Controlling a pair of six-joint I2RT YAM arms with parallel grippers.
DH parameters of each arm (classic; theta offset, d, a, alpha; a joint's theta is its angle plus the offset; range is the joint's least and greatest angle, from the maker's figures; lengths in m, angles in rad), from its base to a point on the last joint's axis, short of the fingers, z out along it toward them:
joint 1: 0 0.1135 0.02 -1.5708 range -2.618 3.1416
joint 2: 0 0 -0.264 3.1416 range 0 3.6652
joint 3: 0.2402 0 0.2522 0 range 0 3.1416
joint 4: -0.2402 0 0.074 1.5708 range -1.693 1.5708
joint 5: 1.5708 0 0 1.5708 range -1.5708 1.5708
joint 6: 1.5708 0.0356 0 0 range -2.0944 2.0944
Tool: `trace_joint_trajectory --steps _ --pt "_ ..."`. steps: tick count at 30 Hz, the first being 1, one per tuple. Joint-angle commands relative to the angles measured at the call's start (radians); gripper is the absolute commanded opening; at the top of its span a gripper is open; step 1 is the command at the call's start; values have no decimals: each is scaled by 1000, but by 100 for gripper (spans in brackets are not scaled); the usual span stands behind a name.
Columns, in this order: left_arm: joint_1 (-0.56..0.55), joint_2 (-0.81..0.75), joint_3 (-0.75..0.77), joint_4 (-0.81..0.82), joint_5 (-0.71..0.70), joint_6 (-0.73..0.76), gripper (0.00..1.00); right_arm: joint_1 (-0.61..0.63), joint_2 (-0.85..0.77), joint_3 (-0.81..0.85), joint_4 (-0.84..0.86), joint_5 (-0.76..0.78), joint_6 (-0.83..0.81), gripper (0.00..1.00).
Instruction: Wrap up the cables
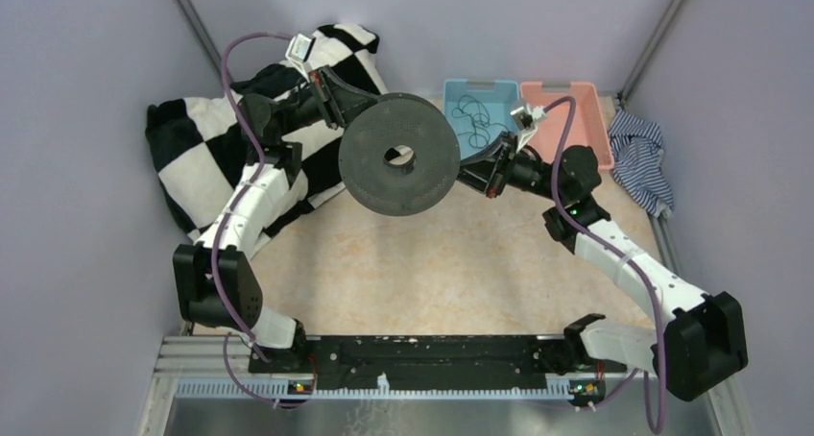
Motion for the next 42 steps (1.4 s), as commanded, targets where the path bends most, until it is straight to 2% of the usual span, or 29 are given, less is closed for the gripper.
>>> trace_joint_trajectory --steps 1,11,16,25,26,28,29,32,36,42 --pt "3 -39 -52 180 -125 -103 0 38 -26 -56 102 27 38 0" --pt "1 -52 -166 271 -191 -160 0 107 34 -171 378 130 160 0" --pt "1 -66 -257 384 -223 -233 0 127 78 -178 480 155 209 0" --pt "1 -94 -337 429 -287 -242 0 137 72 -188 460 168 226 0" --pt "2 -93 -336 432 -290 -242 0 136 63 -190 440 173 220 5" --pt "3 -88 -333 433 -291 -242 0 137 28 -193 378 189 192 23" --pt "3 -85 -330 432 -291 -245 0 137 8 -195 338 199 171 29" --pt "3 -74 -329 444 -296 -256 0 136 -59 -200 206 246 104 43" --pt "4 -63 -329 455 -299 -265 0 136 -130 -203 85 289 50 51" --pt "7 -57 -329 463 -302 -269 0 137 -193 -201 -40 300 9 53"
